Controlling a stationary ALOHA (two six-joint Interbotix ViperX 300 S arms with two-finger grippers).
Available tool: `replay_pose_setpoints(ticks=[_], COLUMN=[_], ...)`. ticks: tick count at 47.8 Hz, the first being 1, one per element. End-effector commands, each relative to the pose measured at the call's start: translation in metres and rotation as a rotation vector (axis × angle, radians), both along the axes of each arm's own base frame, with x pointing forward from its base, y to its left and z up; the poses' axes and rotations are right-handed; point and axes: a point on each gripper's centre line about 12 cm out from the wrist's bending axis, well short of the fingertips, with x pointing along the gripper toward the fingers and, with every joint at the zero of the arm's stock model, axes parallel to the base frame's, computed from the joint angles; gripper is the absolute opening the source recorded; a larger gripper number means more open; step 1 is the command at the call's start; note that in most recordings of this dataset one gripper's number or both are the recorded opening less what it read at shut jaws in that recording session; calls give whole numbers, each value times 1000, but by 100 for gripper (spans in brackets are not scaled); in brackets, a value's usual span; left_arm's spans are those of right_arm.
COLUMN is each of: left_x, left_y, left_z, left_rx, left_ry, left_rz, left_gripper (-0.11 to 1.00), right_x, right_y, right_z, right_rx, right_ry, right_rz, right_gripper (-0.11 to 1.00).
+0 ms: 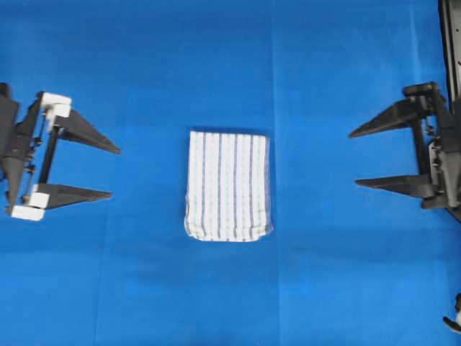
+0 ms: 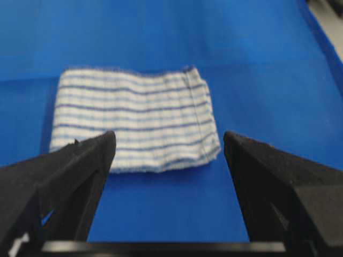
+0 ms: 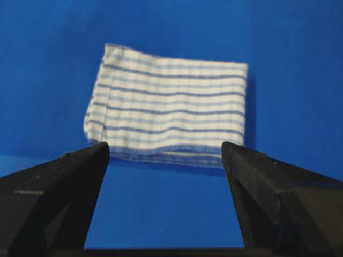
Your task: Fold the blue towel.
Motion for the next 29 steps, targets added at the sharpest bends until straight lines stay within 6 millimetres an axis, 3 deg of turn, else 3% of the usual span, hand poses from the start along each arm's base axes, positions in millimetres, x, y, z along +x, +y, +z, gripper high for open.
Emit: replay_pose_setpoints(ticks=[1,14,29], left_x=[-12,-45,-74], left_y=[3,13,18], left_z=[9,-3,-22], left_rx=[-4,-7,-12], left_ry=[-63,-107,-145], left_rz=[7,32,45], left_gripper=[77,77,77], right_x=[-10,-34,-37], right_y=[-1,-5,-7], right_z=[3,-18,-40], right_rx=[4,9,18], right_ry=[-41,-88,-98], right_rz=[-1,-8,-18], right_gripper=[88,88,88])
